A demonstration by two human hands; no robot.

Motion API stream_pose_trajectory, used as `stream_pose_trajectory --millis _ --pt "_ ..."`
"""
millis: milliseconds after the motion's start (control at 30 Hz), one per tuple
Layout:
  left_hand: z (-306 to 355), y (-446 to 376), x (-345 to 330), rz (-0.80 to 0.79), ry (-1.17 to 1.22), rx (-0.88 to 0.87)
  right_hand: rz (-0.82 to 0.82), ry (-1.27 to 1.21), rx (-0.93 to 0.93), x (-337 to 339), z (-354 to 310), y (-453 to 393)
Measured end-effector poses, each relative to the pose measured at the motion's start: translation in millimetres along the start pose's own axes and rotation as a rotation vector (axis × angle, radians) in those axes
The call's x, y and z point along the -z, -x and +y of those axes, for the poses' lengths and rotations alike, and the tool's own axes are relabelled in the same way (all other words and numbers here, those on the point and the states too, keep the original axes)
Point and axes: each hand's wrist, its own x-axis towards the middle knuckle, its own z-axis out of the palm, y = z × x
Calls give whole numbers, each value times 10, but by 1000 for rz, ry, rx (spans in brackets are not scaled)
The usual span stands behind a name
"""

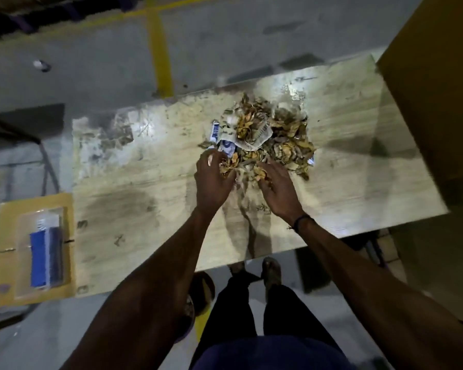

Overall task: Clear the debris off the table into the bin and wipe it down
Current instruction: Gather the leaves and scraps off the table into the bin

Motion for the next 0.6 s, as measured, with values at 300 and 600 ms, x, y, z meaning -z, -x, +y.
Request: stream_pose_trajectory --millis 300,600 --pt "-577 -761 -294 -287 -188 -377 -104 418 11 -260 262 -686" --pt "-533 4 -384 -279 -122 -232 -155 381 57 -262 228 -270"
